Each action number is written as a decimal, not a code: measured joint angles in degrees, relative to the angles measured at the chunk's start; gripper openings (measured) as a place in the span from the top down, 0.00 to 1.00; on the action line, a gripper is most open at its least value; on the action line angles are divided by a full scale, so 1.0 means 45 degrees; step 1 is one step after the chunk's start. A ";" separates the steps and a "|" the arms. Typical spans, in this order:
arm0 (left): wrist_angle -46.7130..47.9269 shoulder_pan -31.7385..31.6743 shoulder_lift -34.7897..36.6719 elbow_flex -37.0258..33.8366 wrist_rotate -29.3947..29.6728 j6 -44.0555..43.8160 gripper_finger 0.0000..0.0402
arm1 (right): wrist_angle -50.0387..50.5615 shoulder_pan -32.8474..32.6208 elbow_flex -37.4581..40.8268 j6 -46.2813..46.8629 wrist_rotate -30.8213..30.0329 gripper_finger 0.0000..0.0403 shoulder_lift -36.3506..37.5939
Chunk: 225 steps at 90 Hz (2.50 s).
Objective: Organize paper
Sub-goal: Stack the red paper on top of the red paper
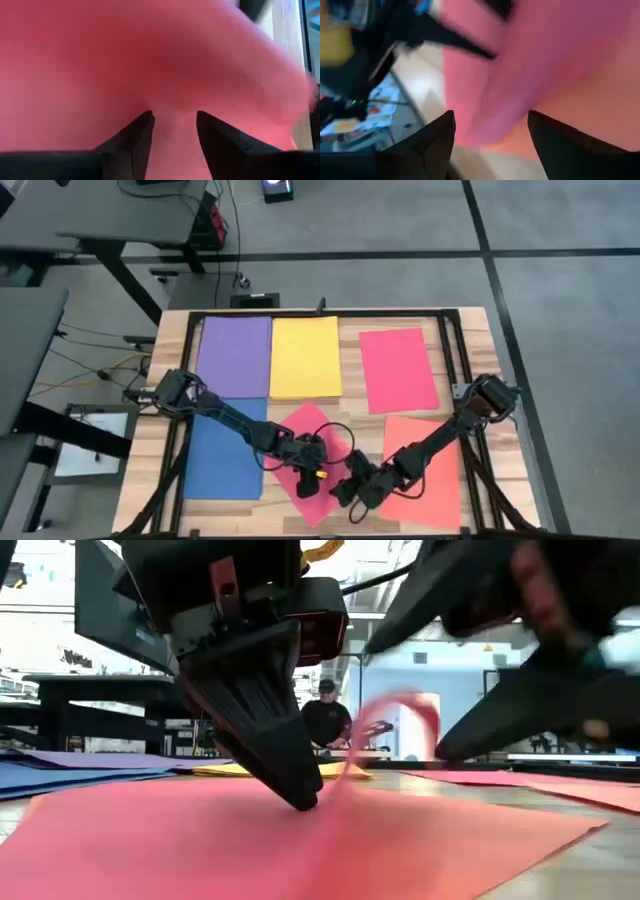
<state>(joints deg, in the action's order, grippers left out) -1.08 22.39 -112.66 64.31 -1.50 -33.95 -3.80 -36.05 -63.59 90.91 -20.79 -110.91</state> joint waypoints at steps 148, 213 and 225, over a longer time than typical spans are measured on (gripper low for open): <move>-0.0001 0.0000 0.0005 0.0000 -0.0947 0.0103 0.66 | -0.0168 -0.0793 0.0486 0.0173 -0.4712 0.41 -0.0210; -0.0570 0.0005 0.0010 0.0000 -0.1049 -0.0067 0.66 | -0.0409 0.0055 0.0505 -0.0483 -0.2777 0.55 -0.0438; -0.0101 -0.0004 0.0074 0.0250 -0.1418 -0.0395 0.66 | 0.0092 0.0244 0.0505 -0.0635 -0.2178 0.90 -0.0420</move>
<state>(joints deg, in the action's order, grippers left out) -1.53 22.37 -112.33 65.44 -7.88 -35.73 -3.38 -34.95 -61.32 88.06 -30.59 -112.80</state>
